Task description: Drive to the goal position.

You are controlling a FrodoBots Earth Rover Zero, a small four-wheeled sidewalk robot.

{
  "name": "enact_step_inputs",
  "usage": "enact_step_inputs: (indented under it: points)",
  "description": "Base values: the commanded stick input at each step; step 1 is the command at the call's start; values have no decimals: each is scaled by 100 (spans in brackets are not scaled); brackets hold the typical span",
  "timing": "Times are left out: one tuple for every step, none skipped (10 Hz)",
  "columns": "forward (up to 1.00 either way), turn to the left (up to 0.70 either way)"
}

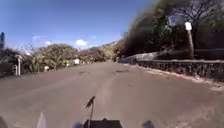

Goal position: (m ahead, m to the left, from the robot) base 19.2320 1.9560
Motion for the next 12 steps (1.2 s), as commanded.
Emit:
enact_step_inputs:
  points:
    - [50,0]
    - [50,0]
    - [50,0]
    - [50,0]
    - [50,0]
    - [50,0]
    - [50,0]
    - [50,0]
    - [50,0]
    - [50,0]
    - [50,0]
    - [50,0]
